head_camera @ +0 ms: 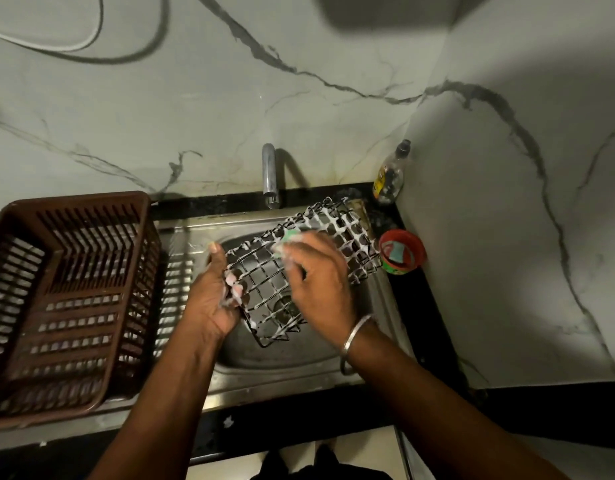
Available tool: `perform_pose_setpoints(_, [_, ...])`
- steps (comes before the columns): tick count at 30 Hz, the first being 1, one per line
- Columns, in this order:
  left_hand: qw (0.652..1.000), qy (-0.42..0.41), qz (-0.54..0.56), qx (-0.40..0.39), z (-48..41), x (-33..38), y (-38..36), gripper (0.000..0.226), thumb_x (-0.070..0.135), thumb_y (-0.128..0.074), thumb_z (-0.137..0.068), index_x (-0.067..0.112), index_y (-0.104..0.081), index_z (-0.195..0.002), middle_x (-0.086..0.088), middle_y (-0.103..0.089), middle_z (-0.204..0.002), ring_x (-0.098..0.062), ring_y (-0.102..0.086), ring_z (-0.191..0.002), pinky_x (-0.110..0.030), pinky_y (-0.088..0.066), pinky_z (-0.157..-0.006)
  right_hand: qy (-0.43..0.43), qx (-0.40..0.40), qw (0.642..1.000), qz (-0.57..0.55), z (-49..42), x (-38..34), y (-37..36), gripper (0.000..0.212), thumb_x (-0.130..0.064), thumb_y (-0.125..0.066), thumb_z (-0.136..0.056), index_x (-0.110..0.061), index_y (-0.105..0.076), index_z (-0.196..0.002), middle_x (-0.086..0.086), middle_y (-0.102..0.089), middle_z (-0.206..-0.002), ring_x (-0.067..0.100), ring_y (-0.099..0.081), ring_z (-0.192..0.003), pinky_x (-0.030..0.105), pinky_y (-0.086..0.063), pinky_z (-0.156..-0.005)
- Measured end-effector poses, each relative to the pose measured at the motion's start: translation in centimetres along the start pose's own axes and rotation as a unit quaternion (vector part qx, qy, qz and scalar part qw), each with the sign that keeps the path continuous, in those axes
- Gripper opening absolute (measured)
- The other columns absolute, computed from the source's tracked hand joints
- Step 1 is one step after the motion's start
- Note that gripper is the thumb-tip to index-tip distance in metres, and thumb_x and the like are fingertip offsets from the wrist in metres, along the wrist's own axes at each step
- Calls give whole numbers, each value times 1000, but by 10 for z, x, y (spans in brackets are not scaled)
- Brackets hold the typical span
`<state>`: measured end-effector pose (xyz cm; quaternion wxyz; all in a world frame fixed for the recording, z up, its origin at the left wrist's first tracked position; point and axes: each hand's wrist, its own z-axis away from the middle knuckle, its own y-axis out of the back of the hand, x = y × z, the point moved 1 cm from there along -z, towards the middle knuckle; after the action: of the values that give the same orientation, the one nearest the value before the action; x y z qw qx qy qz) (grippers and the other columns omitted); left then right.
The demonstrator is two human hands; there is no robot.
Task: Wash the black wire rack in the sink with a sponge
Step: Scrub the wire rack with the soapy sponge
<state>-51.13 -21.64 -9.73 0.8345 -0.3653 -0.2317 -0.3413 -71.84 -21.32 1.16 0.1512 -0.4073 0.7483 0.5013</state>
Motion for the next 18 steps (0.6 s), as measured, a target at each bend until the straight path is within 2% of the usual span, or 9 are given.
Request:
perform_pose_setpoints(4, [1000, -5, -11, 3, -8, 1, -1, 98, 74, -96, -56, 28, -69, -138, -19, -62, -144, -39, -54, -119, -64, -38, -115, -44, 57, 997, -7, -9, 0, -4, 19, -5, -66, -97, -9, -78, -112, 4, -69, -111, 17, -63, -104, 20, -54, -88])
perform_pose_setpoints(7, [999, 0, -16, -27, -12, 3, -2, 105, 76, -94, -59, 28, -62, -146, -15, -61, -150, -37, -56, -136, -59, -34, -123, 72, 4, 997, -14, -1, -19, -15, 19, 4, -71, -92, -3, -78, -108, 9, -72, -107, 19, -62, -102, 18, -50, -91])
perform_pose_setpoints(8, [1000, 4, -10, -28, -14, 3, -1, 104, 76, -93, -60, 28, -62, -147, -21, -58, -153, -37, -54, -138, -60, -30, -124, 84, -1, 996, -21, 0, -21, -17, 19, 3, -71, -92, -3, -78, -108, 10, -72, -108, 18, -62, -103, 19, -51, -91])
perform_pose_setpoints(11, [999, 2, -20, -40, -16, 2, -2, 95, 76, -91, -64, 30, -65, -143, -32, -51, -153, -38, -55, -125, -64, -29, -122, -2, 41, 999, -29, -6, -19, -17, 19, -3, -69, -95, -6, -77, -112, 5, -70, -111, 13, -59, -106, 22, -55, -89])
perform_pose_setpoints(13, [998, -7, 7, -54, -12, 2, -6, 87, 68, -92, -69, 20, -67, -137, -29, -67, -133, -34, -67, -119, -55, -51, -111, 77, 5, 997, -26, -2, -29, -22, 20, -1, -69, -94, -4, -77, -112, 8, -71, -111, 19, -60, -107, 27, -54, -92])
perform_pose_setpoints(14, [998, -12, 14, -55, -10, 3, -8, 81, 64, -92, -71, 16, -68, -131, -22, -72, -122, -31, -72, -112, -50, -59, -100, 124, -14, 992, -29, 1, -33, -25, 21, 1, -69, -93, -2, -77, -112, 10, -71, -111, 21, -60, -106, 29, -53, -93])
perform_pose_setpoints(15, [999, -8, 13, -51, -10, 3, -10, 78, 63, -92, -71, 17, -69, -130, -22, -72, -121, -31, -73, -114, -49, -59, -99, 137, -16, 990, -34, 2, -35, -25, 21, 2, -70, -92, -2, -77, -112, 11, -71, -111, 21, -60, -106, 30, -54, -92])
perform_pose_setpoints(17, [999, 5, -8, -35, -10, 1, -8, 89, 73, -92, -67, 21, -69, -137, -33, -59, -144, -39, -60, -136, -60, -44, -117, 59, 24, 998, -27, -5, -29, -24, 19, -1, -70, -94, -5, -77, -111, 8, -72, -111, 18, -59, -105, 34, -57, -87])
perform_pose_setpoints(18, [999, 1, -21, -26, -10, 1, -7, 96, 77, -91, -62, 23, -69, -138, -32, -56, -149, -41, -57, -139, -64, -38, -119, 29, 39, 999, -19, -8, -25, -24, 19, -2, -69, -95, -6, -77, -111, 8, -72, -111, 18, -59, -105, 36, -58, -85])
